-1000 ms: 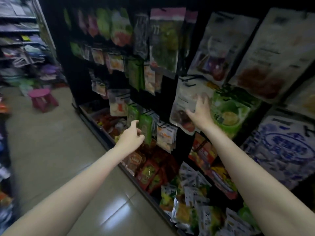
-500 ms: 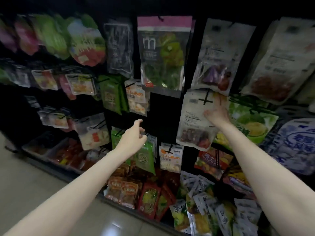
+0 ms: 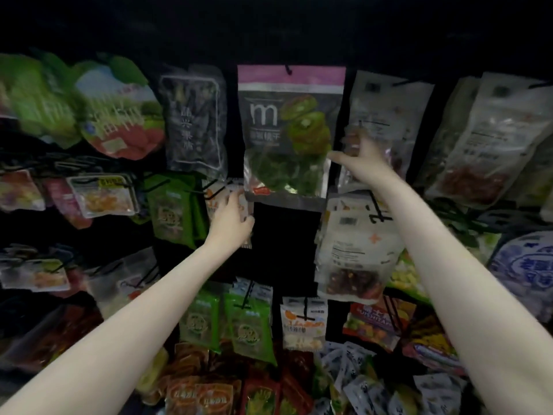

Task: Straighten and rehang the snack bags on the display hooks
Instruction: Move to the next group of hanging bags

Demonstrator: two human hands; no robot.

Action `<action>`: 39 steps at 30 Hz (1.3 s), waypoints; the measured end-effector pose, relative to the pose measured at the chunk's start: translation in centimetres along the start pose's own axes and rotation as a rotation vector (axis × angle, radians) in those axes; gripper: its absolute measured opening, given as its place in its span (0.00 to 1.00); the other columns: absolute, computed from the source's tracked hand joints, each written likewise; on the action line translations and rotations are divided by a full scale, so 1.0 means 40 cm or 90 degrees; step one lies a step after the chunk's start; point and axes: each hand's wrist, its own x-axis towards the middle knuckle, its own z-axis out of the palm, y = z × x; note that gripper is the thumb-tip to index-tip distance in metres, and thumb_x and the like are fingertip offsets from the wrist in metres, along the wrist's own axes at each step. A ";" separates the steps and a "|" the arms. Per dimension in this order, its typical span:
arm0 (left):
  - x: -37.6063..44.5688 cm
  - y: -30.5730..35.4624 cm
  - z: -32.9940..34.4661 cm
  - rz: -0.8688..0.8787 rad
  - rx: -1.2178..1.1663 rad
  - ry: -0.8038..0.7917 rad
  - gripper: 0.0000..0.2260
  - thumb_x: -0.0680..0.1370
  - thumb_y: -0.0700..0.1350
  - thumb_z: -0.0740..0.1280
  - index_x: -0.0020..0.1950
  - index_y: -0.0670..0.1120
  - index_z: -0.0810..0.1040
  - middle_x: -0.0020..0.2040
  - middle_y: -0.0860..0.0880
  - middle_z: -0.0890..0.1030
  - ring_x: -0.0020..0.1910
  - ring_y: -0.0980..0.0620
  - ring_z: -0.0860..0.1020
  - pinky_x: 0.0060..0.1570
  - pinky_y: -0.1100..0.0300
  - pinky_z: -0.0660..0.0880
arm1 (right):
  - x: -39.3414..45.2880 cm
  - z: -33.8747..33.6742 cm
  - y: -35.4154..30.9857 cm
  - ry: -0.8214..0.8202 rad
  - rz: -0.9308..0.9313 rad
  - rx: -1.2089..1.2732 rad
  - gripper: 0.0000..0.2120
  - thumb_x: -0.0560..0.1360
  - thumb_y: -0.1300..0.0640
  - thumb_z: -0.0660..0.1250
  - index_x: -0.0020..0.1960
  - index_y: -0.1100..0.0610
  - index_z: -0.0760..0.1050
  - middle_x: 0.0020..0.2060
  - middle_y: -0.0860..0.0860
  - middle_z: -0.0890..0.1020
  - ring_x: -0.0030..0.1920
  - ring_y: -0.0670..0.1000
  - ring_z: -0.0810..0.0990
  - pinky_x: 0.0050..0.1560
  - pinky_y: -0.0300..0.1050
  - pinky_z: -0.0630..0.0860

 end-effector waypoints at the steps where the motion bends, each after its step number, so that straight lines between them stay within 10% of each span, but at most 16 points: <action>1: 0.012 -0.009 -0.013 0.008 -0.003 -0.001 0.25 0.79 0.41 0.60 0.75 0.46 0.56 0.72 0.41 0.59 0.63 0.39 0.69 0.58 0.52 0.72 | 0.017 0.034 -0.011 -0.004 0.017 0.014 0.35 0.73 0.51 0.70 0.74 0.56 0.56 0.67 0.49 0.67 0.66 0.49 0.67 0.62 0.43 0.68; 15: -0.022 -0.288 -0.148 0.287 0.147 -0.018 0.25 0.78 0.38 0.60 0.74 0.47 0.58 0.71 0.50 0.63 0.70 0.51 0.61 0.64 0.63 0.61 | -0.038 0.354 0.028 0.374 0.206 -0.052 0.37 0.75 0.51 0.68 0.74 0.62 0.50 0.73 0.58 0.57 0.73 0.58 0.57 0.69 0.49 0.60; 20: -0.007 -0.370 -0.213 0.258 0.131 -0.004 0.25 0.77 0.37 0.61 0.73 0.45 0.59 0.69 0.46 0.65 0.67 0.48 0.63 0.63 0.61 0.61 | -0.120 0.448 0.103 0.284 0.422 0.112 0.40 0.76 0.48 0.66 0.76 0.59 0.44 0.68 0.54 0.64 0.66 0.56 0.67 0.60 0.49 0.70; 27: -0.045 -0.480 -0.201 0.220 0.190 -0.112 0.25 0.78 0.40 0.60 0.74 0.45 0.59 0.70 0.45 0.65 0.68 0.45 0.64 0.63 0.49 0.66 | -0.233 0.558 0.139 0.173 0.494 0.167 0.18 0.77 0.55 0.65 0.64 0.58 0.66 0.55 0.54 0.72 0.55 0.55 0.74 0.58 0.50 0.74; 39: -0.062 -0.590 -0.113 0.113 0.282 -0.318 0.30 0.79 0.42 0.59 0.76 0.50 0.47 0.71 0.46 0.66 0.51 0.47 0.76 0.55 0.52 0.68 | -0.347 0.671 0.383 -0.228 0.404 -0.254 0.24 0.78 0.65 0.60 0.71 0.52 0.61 0.66 0.55 0.69 0.47 0.55 0.77 0.34 0.41 0.72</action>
